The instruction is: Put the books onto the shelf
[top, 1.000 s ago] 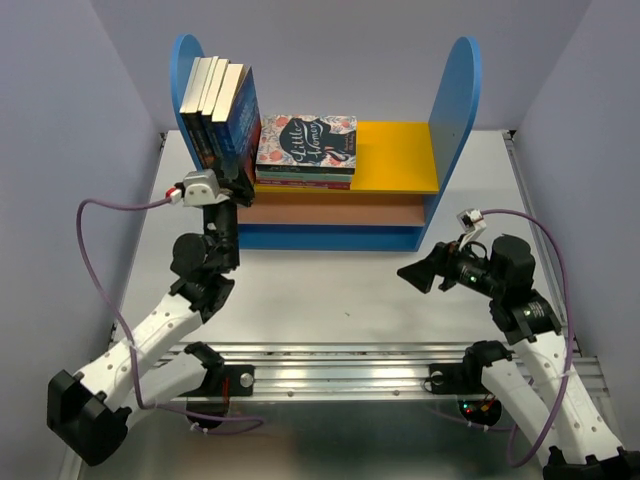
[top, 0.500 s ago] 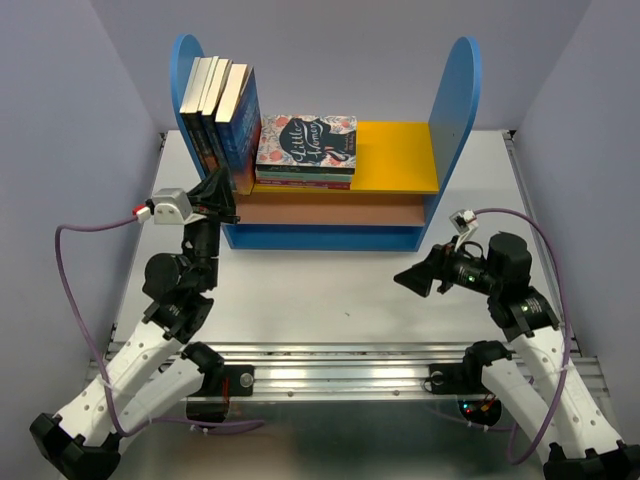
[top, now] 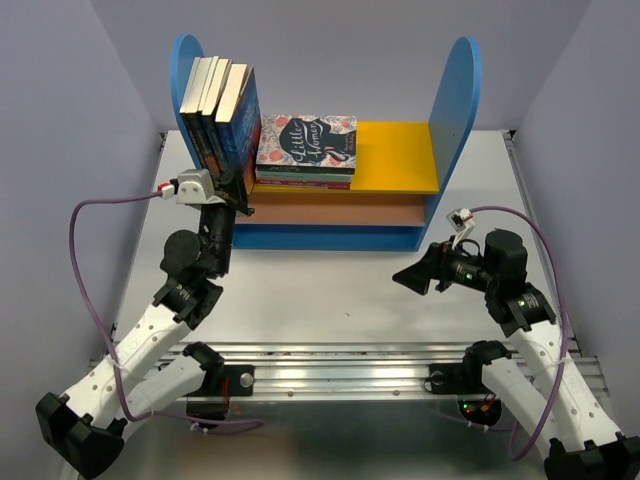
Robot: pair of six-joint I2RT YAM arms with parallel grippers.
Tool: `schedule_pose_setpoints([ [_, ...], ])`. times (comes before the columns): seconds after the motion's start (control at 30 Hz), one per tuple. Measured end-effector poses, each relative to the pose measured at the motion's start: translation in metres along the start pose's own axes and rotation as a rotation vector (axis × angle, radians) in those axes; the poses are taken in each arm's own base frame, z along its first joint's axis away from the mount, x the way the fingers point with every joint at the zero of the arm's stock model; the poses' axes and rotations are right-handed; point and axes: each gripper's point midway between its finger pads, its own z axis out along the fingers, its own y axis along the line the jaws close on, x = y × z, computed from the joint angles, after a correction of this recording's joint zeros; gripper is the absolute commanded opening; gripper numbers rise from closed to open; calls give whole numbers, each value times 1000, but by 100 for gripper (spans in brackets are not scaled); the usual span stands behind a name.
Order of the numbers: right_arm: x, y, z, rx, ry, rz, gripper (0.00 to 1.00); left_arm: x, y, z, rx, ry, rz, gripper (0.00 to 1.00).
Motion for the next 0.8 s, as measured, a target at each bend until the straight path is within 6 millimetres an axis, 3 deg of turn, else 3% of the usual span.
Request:
schedule_pose_setpoints([
  [0.2,0,1,-1,0,-4,-4,100,13,4,11,-44,38,36,0],
  [0.8,-3,1,-5,18,-19,-20,100,3,23,20,-116,-5,75,0],
])
